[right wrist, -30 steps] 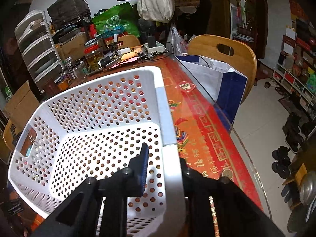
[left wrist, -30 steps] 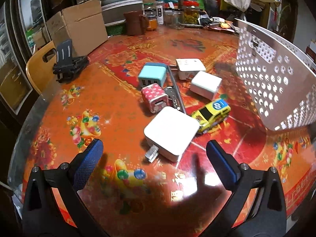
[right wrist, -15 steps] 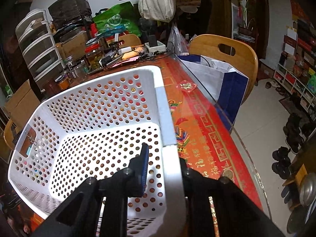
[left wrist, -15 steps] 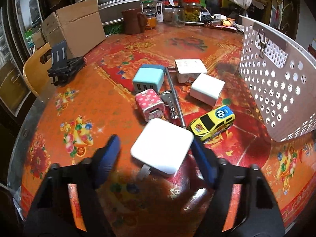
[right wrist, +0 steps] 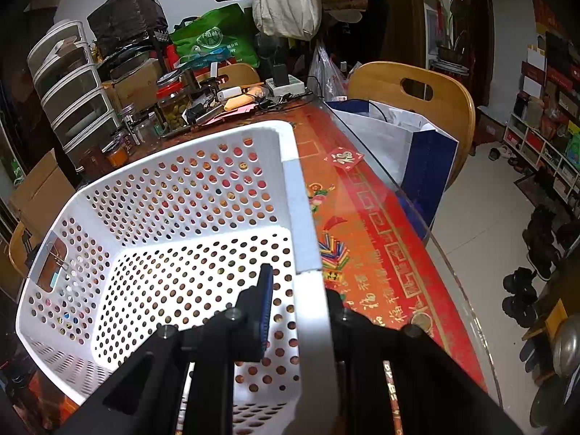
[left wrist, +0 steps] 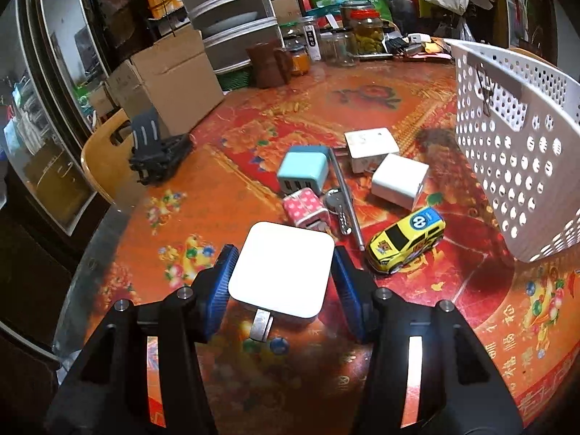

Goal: Organize rigid objects
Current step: 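Lift the white charger with the left tool and release it into the basket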

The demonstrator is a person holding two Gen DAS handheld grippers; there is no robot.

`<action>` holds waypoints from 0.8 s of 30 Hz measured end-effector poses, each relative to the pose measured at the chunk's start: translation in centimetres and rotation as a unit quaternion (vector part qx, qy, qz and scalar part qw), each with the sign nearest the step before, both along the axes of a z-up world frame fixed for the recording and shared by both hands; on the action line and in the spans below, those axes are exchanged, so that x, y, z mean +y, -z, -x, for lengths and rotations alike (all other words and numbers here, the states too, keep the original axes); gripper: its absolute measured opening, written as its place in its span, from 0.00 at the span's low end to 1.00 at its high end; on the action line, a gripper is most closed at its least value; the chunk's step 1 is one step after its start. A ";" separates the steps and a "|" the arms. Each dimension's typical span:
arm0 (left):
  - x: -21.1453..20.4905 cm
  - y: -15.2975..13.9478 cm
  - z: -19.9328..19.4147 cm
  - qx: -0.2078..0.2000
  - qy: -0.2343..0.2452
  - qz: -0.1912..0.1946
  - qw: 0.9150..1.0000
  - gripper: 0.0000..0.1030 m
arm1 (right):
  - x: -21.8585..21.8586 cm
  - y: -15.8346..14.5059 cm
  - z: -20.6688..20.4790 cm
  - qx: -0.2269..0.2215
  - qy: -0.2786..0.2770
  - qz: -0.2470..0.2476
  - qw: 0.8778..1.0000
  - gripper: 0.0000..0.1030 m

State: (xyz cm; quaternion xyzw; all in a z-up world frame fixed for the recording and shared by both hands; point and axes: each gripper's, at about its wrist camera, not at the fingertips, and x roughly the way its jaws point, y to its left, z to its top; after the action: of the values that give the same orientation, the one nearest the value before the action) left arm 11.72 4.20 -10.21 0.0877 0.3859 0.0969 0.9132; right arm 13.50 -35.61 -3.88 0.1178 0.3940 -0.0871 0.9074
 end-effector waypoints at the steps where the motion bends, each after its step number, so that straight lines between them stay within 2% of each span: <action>1: 0.0 -0.3 0.2 -0.002 -0.001 -0.002 1.000 0.49 | 0.0 0.0 0.0 0.000 0.000 0.000 1.000 0.15; 18: -0.7 -2.6 0.2 -0.014 -0.013 -0.028 0.999 0.48 | -0.2 -0.1 -0.1 -0.002 -0.004 -0.006 1.000 0.15; 21: -1.6 -3.8 -0.2 -0.022 -0.001 -0.038 0.999 0.48 | -0.2 0.0 -0.1 -0.002 -0.003 -0.005 1.000 0.15; 24: -3.0 -7.0 -1.2 -0.043 0.022 -0.053 0.997 0.48 | -0.1 0.0 -0.2 0.000 -0.004 -0.005 1.000 0.15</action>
State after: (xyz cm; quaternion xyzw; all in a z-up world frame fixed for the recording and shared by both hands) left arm 12.88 1.16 -3.25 0.1397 0.3390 0.1010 0.9249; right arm 13.73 -35.73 -3.84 0.1204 0.3948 -0.0819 0.9072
